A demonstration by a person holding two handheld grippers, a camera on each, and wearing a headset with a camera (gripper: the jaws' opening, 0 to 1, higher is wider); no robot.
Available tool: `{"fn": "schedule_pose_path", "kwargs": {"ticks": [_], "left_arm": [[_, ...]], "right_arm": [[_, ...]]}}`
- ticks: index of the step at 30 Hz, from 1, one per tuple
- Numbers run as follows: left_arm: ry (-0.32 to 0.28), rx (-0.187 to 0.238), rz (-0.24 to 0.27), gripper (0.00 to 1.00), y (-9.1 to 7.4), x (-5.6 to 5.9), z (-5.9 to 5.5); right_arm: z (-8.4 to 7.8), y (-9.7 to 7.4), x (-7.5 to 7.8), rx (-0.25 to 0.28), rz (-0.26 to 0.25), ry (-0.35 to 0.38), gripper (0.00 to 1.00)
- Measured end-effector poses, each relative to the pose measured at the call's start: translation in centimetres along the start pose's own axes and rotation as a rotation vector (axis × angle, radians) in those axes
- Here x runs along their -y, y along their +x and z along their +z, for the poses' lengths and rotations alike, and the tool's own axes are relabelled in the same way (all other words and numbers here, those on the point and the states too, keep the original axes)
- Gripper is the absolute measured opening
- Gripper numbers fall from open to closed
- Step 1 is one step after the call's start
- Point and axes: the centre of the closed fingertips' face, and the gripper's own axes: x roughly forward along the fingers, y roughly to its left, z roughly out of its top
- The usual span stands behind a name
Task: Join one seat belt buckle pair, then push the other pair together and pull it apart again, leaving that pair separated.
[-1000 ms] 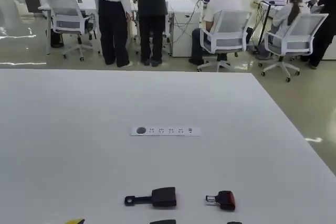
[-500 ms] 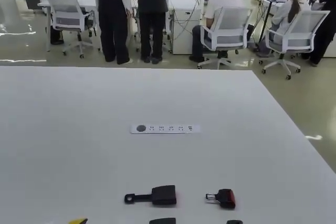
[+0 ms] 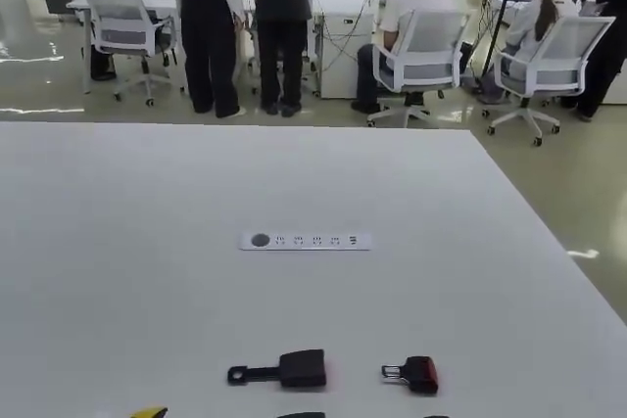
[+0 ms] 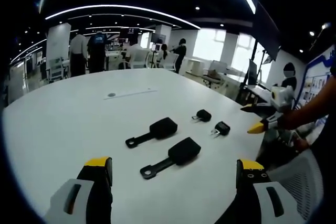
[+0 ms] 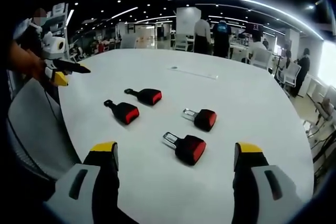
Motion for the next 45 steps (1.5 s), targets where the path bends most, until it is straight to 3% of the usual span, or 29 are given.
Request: {"fn": "schedule_pose_path", "kwargs": {"ticks": [8,15,26,32,45], "left_arm": [[-0.001,-0.011,-0.012,1.00,1.2,0.1,-0.1],[-0.002,-0.022,-0.021,1.00,2.5,1.1,0.5],[0.006,-0.050,-0.039,1.00,3.5,1.1,0.6],[0.015,-0.069,-0.055,0.99,4.5,1.7,0.7],[0.019,-0.099,-0.092,0.99,7.1,1.0,-0.3]], "right_arm": [[0.1,0.7,0.5,-0.006,0.008,0.001,0.90],[-0.2,1.5,1.1,-0.027,0.024,-0.003,0.89],[-0.3,2.8,0.7,-0.035,0.049,0.005,0.89],[-0.8,3.3,0.6,-0.048,0.061,0.007,0.88],[-1.3,4.7,1.0,-0.072,0.089,0.009,0.87]]}}
